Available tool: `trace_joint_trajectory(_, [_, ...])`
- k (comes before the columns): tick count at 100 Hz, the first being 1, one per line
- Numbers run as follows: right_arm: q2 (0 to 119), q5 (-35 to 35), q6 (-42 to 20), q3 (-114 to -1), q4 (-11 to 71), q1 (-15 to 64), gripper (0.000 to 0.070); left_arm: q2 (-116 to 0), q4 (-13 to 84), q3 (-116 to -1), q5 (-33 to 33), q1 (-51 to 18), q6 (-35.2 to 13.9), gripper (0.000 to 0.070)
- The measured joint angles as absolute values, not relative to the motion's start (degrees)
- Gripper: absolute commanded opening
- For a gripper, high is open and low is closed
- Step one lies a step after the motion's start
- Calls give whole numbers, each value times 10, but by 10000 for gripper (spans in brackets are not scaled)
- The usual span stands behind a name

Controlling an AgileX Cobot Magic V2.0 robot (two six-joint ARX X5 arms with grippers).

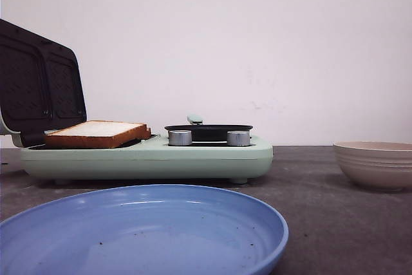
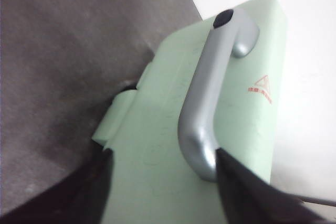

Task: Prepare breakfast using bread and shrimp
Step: 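Grasp the lid handle with the left gripper and swing the lid down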

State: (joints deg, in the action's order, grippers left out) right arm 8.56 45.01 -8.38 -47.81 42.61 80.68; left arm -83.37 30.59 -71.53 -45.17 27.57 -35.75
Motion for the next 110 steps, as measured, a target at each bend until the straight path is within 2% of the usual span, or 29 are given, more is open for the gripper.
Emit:
trace_joint_trajectory(39, [86, 467, -84, -478, 426, 807, 0, -848, 260, -716, -476, 263, -358, 391])
trace_joint_trajectory(102, [86, 481, -103, -478, 426, 807, 0, -906, 176, -717, -452, 218, -385, 389])
trace_joint_trajectory(107, [86, 481, -105, -478, 426, 807, 0, -907, 169, -717, -450, 215, -385, 371])
trace_joint_trajectory(110, [86, 481, -106, -478, 426, 807, 0, -907, 166, -717, -449, 212, -385, 329])
